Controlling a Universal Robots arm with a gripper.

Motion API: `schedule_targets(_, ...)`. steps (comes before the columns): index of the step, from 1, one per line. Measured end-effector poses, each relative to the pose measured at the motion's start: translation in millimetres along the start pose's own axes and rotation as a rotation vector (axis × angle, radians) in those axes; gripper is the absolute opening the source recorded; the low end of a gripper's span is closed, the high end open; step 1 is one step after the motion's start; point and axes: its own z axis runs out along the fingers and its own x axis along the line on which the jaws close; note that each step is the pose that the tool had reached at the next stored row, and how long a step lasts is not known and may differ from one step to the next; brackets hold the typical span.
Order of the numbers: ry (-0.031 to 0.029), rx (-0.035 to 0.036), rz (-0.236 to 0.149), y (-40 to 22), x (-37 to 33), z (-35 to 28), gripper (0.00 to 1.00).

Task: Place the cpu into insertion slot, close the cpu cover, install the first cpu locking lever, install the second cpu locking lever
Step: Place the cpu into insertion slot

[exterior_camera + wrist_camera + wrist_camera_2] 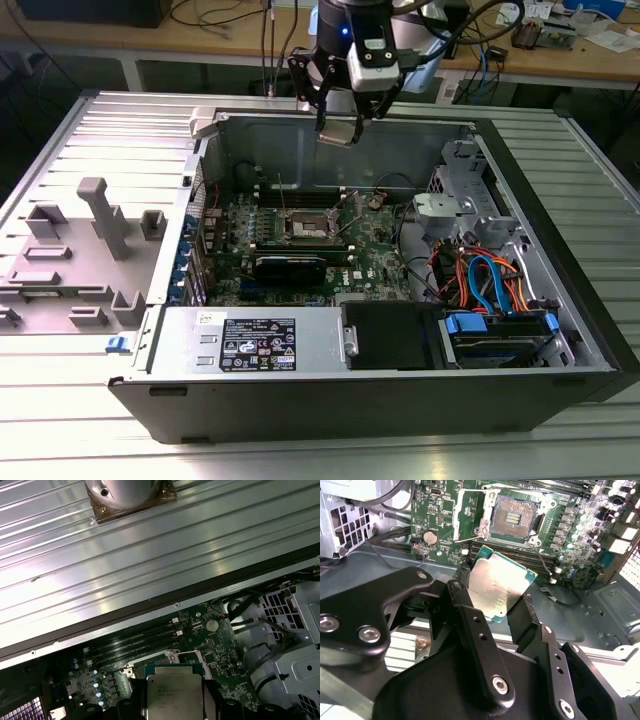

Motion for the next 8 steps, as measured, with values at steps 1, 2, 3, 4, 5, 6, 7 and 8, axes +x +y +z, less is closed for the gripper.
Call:
schedule_targets(1, -0.0008, -0.0001, 0.008, -0.1, 0.0, 0.2, 0.55)
schedule_targets(2, -0.0012, -0.0002, 0.013, -0.1, 0.0, 0.3, 0.55)
schedule_targets(3, -0.0018, -0.0004, 0.02, -0.2, 0.0, 0.5, 0.55)
schedule_targets(4, -0.0024, -0.0004, 0.027, -0.2, -0.1, 0.6, 0.55)
schedule_targets(5, -0.0028, -0.0006, 0.032, -0.3, -0.1, 0.7, 0.55)
schedule_targets(6, -0.0034, -0.0007, 0.038, -0.3, -0.1, 0.9, 0.55)
schedule_targets(7, -0.0037, -0.0007, 0.042, -0.3, -0.1, 1.0, 0.55)
schedule_targets(8, -0.0039, -0.0008, 0.044, -0.4, -0.1, 1.1, 0.55)
